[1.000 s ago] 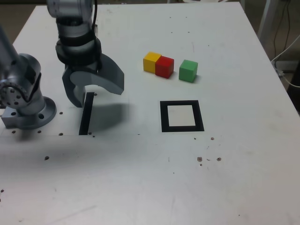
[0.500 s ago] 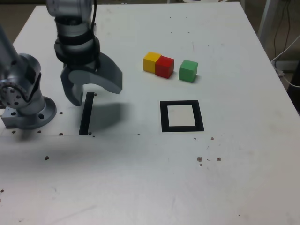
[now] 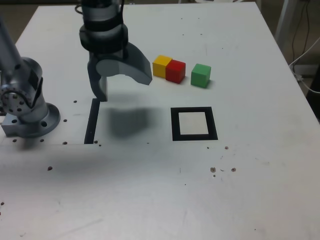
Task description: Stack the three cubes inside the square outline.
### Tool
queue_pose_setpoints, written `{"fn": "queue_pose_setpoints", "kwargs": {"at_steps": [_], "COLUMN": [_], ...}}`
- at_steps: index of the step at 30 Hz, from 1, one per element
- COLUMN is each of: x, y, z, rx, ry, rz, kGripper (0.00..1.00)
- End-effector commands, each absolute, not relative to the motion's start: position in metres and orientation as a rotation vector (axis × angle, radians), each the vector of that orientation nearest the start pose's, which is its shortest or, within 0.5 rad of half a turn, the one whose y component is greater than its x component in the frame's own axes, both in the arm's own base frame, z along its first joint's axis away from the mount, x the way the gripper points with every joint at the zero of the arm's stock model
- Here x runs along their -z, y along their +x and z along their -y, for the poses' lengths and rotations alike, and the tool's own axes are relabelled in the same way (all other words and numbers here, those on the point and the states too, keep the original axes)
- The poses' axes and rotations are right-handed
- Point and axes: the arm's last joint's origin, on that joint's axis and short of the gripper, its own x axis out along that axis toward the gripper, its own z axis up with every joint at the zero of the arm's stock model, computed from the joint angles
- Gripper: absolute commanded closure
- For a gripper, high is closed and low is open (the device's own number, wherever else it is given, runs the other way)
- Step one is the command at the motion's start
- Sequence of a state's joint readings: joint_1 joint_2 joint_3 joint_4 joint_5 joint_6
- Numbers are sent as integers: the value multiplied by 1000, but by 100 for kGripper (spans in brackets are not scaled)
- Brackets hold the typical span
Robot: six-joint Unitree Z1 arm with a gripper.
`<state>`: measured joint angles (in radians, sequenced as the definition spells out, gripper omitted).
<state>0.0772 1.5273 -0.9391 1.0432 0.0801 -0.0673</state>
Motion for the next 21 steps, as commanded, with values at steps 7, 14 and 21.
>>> {"fn": "queue_pose_setpoints", "kwargs": {"at_steps": [7, 14, 21], "x": [-270, -263, -257], "y": [235, 274, 310], "z": [-35, -52, -67], "rx": [-249, -274, -259], "ry": [-93, -127, -175], "rz": [-1677, -1683, -1606], "kGripper": [1, 1, 1]}}
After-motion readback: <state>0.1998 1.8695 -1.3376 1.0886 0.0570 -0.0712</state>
